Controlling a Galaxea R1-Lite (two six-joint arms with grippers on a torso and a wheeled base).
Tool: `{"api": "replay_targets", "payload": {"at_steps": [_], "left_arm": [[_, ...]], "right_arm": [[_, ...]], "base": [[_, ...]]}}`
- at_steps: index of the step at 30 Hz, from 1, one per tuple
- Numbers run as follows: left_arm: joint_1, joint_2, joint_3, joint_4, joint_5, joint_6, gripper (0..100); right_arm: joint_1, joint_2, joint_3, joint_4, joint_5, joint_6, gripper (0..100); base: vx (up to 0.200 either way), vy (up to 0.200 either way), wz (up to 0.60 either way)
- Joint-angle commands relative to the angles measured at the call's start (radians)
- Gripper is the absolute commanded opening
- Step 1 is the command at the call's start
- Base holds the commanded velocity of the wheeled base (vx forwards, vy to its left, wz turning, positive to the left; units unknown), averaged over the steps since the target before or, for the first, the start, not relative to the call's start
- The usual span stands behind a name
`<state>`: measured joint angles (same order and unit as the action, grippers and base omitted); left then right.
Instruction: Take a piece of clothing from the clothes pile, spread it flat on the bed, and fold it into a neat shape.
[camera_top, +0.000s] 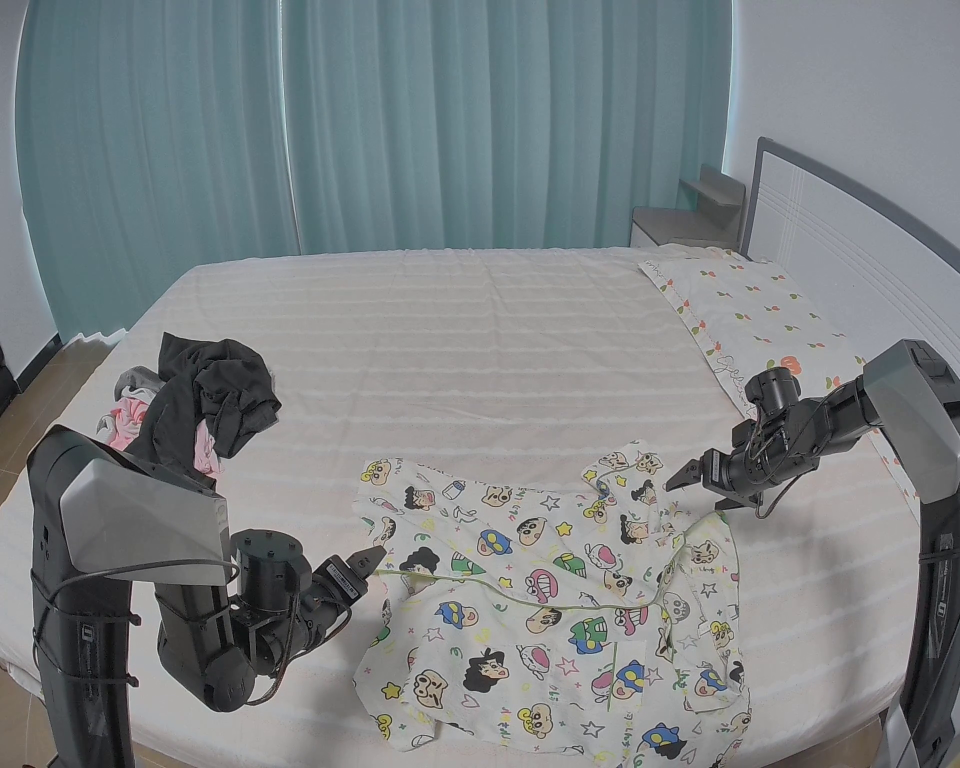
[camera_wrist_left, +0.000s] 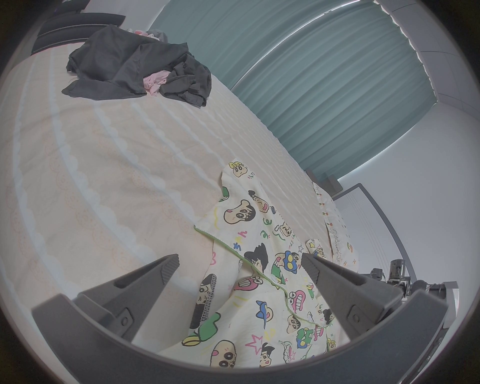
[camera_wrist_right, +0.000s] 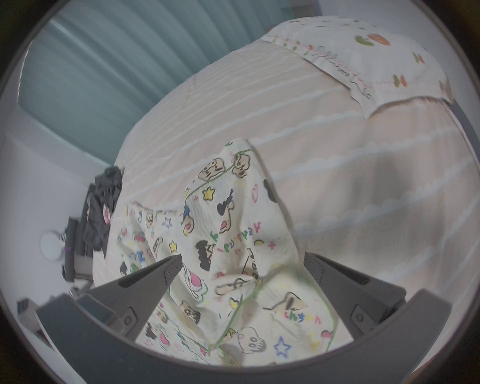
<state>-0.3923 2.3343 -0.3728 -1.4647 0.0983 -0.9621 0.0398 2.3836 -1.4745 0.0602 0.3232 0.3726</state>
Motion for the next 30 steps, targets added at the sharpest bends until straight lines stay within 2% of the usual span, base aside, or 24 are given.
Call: {"api": "replay_targets", "payload": {"at_steps": [1,2,4,7,11,14,16,18,19,23,29,30], "left_arm": [[0.001,0.002,0.000,0.000,0.000,-0.001,100],[0.000,0.002,0.000,0.000,0.000,-0.001,100],[0.000,0.002,0.000,0.000,0.000,-0.001,100],[0.000,0.002,0.002,0.000,0.000,-0.001,100],[0.001,0.002,0.002,0.000,0.000,-0.001,100],[0.000,0.002,0.002,0.000,0.000,-0.001,100],[0.000,0.002,0.002,0.000,0.000,-0.001,100],[0.000,0.002,0.002,0.000,0.000,-0.001,100],[0.000,0.002,0.002,0.000,0.000,-0.001,100],[0.000,0.002,0.002,0.000,0.000,-0.001,100],[0.000,0.002,0.003,0.000,0.000,-0.001,100],[0.000,0.002,0.002,0.000,0.000,-0.001,100]], "right_arm": [[-0.005,-0.061,0.102,-0.086,0.060,0.129,100],[-0.011,-0.075,0.145,-0.082,0.077,0.126,100],[-0.012,-0.078,0.180,-0.072,0.070,0.094,100],[-0.037,-0.098,0.233,-0.066,0.060,0.003,100],[-0.047,-0.124,0.276,-0.066,0.060,-0.011,100],[-0.084,-0.185,0.362,-0.069,0.060,-0.032,100],[-0.130,-0.227,0.462,-0.077,0.068,-0.107,100],[-0.136,-0.231,0.477,-0.079,0.070,-0.126,100],[-0.163,-0.244,0.551,-0.085,0.071,-0.228,100],[-0.195,-0.245,0.652,-0.108,0.065,-0.417,100],[-0.193,-0.254,0.688,-0.146,0.074,-0.442,100],[-0.169,-0.247,0.692,-0.175,0.076,-0.445,100]], "base": [[0.000,0.000,0.00],[0.000,0.000,0.00],[0.000,0.000,0.00],[0.000,0.000,0.00],[0.000,0.000,0.00],[0.000,0.000,0.00],[0.000,0.000,0.00],[0.000,0.000,0.00],[0.000,0.000,0.00],[0.000,0.000,0.00],[0.000,0.000,0.00],[0.000,0.000,0.00]]}}
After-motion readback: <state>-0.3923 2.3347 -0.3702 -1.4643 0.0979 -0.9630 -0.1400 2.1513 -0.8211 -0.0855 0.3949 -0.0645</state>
